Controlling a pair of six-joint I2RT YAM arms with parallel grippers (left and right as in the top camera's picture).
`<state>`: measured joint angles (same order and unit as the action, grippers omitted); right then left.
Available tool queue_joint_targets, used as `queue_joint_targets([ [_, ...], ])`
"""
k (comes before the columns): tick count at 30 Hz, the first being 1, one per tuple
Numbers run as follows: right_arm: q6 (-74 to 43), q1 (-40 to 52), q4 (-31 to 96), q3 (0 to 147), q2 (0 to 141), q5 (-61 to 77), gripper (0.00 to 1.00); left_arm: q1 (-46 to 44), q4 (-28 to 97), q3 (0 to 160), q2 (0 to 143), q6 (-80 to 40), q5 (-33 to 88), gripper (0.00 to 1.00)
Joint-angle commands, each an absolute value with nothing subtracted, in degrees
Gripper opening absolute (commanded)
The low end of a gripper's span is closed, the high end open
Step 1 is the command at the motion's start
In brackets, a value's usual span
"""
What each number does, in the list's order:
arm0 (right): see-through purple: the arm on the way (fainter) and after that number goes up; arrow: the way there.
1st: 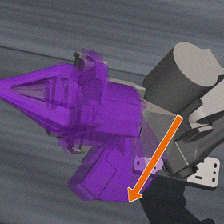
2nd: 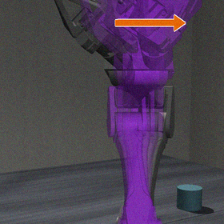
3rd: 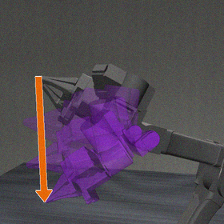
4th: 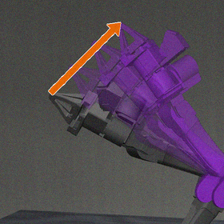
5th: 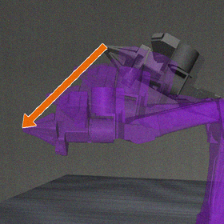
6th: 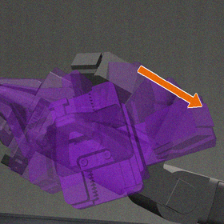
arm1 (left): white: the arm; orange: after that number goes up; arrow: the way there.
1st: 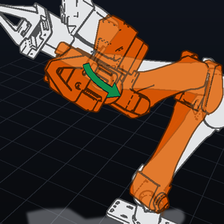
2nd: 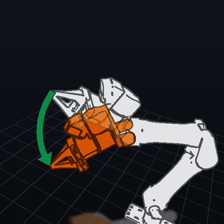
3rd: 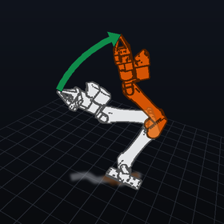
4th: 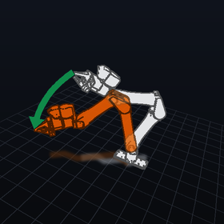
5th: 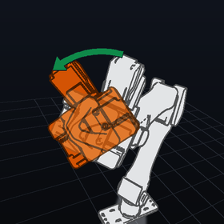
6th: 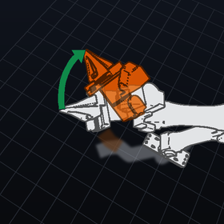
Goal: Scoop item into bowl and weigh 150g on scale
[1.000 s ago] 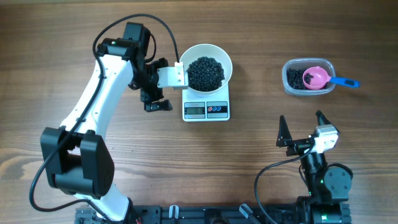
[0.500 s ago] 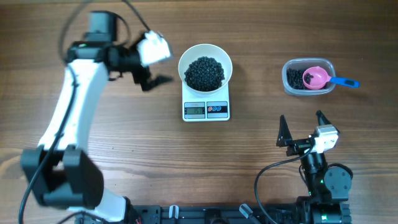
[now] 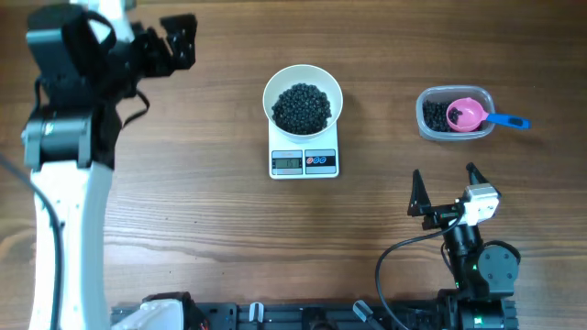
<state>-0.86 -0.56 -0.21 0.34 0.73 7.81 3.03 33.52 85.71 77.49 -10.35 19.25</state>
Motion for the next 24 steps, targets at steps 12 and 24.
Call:
queue_joint_targets([
  [12,-1.52,-0.84,-0.38,0.34,0.21,7.03,1.0,2.81,8.01,46.83,38.04,-17.21,10.35,1.0],
  [24,-1.54,-0.84,-0.4,0.34,0.21,7.03,1.0,2.9,-17.08,17.52,12.8,-26.39,10.37,1.0],
])
